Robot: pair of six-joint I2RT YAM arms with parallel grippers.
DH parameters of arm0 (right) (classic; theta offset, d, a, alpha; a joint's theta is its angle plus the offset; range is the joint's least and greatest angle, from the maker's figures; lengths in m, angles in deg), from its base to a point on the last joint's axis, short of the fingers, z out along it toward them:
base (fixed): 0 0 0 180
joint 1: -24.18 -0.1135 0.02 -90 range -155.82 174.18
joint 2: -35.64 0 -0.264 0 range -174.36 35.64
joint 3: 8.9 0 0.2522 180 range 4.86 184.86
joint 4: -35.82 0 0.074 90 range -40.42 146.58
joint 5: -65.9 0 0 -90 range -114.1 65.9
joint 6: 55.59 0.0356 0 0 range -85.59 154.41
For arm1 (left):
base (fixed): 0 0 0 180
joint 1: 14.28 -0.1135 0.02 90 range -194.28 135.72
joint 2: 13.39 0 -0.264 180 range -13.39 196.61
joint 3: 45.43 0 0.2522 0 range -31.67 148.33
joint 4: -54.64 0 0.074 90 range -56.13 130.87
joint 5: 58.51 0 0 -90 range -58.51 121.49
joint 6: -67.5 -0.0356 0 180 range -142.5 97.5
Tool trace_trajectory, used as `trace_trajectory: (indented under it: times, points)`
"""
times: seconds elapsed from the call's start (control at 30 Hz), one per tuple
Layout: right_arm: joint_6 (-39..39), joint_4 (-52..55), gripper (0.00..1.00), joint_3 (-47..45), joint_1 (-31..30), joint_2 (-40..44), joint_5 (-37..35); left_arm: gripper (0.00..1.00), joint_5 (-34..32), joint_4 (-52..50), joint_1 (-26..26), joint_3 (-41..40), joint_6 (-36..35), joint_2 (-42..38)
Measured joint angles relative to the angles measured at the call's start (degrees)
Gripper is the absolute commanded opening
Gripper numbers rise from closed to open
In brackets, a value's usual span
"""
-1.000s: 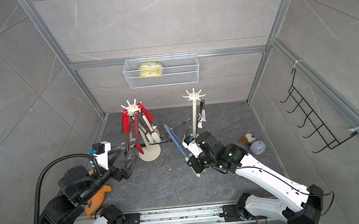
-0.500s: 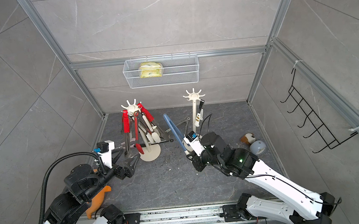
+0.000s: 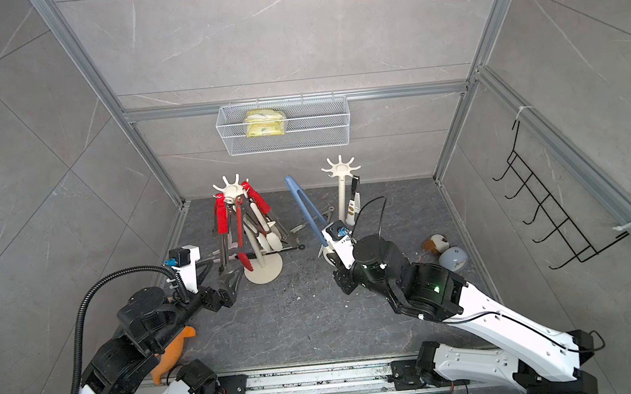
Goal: Hang food tongs on kitchen utensil racks
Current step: Pick up the food tongs from the center of the board, then hang the food tongs on the rack.
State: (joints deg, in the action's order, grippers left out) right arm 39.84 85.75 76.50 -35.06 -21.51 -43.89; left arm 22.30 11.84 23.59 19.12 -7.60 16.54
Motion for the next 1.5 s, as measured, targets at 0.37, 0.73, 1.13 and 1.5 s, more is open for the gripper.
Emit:
trace_trajectory:
  times: [0.37, 0.73, 1.13, 1.5]
  points:
    - [1.99, -0.28, 0.00, 2.69, -2.58, -1.75, -17.64, 0.99, -1.29, -0.04, 0.00, -0.48, 0.26, 0.00]
    - [9.31, -0.13, 0.00, 4.24, -2.56, -7.30, -21.64, 0.99, -1.29, -0.33, 0.00, -0.96, 0.81, -0.50]
    - [16.33, 1.33, 0.00, 5.79, 1.44, -9.03, -20.20, 0.99, -1.05, -1.07, 0.00, -2.73, 1.90, -1.53]
    - [19.96, 2.78, 0.00, 6.71, 5.60, -12.02, -14.29, 0.99, 0.44, -1.18, 0.00, -2.73, 2.01, -1.46]
